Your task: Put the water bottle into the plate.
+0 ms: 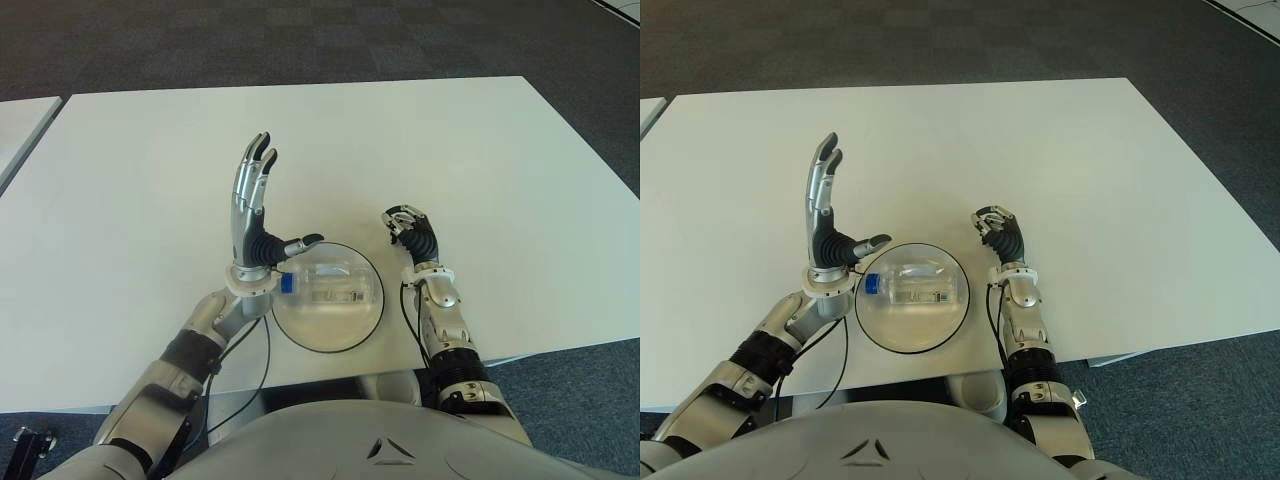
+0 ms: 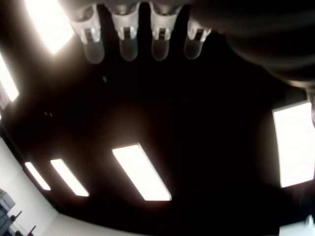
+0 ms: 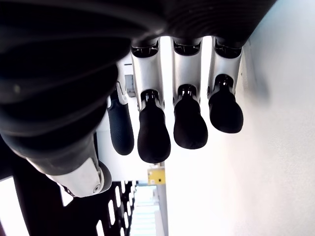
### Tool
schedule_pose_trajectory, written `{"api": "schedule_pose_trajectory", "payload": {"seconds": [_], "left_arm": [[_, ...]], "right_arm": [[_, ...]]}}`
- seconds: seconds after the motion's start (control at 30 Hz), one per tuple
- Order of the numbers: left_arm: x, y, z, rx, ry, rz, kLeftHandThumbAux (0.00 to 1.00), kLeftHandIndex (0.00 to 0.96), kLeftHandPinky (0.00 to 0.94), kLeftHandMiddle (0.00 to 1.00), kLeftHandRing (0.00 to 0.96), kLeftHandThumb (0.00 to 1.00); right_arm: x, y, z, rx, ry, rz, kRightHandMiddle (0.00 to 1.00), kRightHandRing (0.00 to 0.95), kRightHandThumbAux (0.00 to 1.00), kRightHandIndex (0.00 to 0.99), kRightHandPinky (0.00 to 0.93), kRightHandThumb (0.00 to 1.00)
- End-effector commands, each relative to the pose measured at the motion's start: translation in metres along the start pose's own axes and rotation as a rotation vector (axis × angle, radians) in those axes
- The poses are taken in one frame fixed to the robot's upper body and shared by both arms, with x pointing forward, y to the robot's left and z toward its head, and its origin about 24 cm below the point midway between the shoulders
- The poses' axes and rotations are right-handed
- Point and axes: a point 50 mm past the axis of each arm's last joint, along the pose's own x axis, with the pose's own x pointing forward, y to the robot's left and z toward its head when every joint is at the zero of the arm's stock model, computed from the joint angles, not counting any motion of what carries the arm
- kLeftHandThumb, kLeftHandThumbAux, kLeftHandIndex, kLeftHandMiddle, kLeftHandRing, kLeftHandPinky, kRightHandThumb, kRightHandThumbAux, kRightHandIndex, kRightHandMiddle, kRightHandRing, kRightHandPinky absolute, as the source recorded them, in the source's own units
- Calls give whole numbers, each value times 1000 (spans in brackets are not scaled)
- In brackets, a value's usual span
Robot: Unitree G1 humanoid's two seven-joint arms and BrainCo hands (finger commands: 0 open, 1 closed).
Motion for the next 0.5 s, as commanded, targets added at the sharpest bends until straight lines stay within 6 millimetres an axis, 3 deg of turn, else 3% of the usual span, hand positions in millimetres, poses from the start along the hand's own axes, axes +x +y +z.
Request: {"api": "schedule_pose_trajectory", "payload": {"seconds": [0.03,0.23,0.37,0.5], "left_arm": [[-24,-3,13,-122,204,98,386,0,0,0,0,56],[-25,7,8,-255,391,246,435,0,0,0,0,89],[-25,23,-2,-475,494,395,465,0,0,0,0,107],[-23,29,-5,-589,534,439,510,0,0,0,0,125]], "right_arm": [[-4,0,-8,5,40,-5,762,749,727,439,732,704],[-4,0,-8,1,44,-5,764,750,727,439,724,704],[-4,0,-9,-1,47,-7,766,751,727,439,732,704],[-4,1,-9,-2,50,-10,768,753,727,439,741,704]]}}
